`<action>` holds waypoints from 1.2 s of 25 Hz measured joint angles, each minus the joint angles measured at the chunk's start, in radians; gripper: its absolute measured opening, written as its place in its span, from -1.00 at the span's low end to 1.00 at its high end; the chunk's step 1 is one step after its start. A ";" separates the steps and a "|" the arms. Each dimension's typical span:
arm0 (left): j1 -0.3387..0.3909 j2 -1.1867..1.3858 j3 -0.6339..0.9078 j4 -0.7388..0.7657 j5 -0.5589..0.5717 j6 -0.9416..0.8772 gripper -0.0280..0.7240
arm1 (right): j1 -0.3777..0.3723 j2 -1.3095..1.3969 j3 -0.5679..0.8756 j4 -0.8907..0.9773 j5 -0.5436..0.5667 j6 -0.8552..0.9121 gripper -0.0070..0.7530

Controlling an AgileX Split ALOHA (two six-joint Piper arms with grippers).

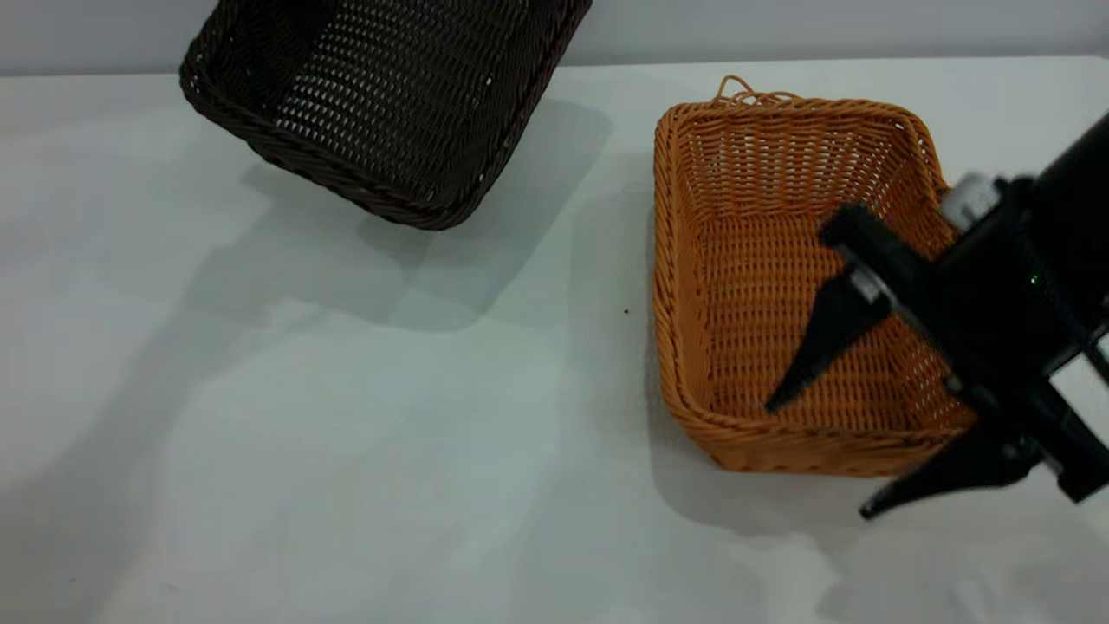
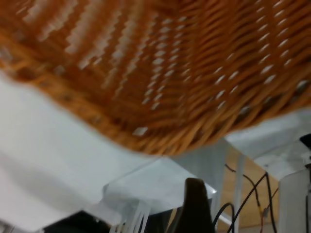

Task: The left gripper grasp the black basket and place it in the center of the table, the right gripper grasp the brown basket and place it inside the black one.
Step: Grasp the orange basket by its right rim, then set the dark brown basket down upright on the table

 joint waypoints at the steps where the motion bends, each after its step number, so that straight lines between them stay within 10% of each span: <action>1: 0.000 0.000 0.000 0.005 0.000 0.001 -0.72 | 0.000 0.020 0.000 0.002 -0.019 -0.004 0.34; 14: 0.000 0.000 0.000 0.019 0.008 0.016 -0.72 | 0.000 0.081 -0.026 0.010 -0.264 -0.086 0.28; 23: 0.001 -0.005 0.000 0.025 0.052 0.173 -0.72 | -0.010 0.081 -0.069 0.026 -0.540 -0.258 -0.80; 30: 0.000 -0.063 0.000 0.022 0.123 0.329 -0.72 | -0.299 0.060 -0.224 0.002 -0.418 -0.569 -0.82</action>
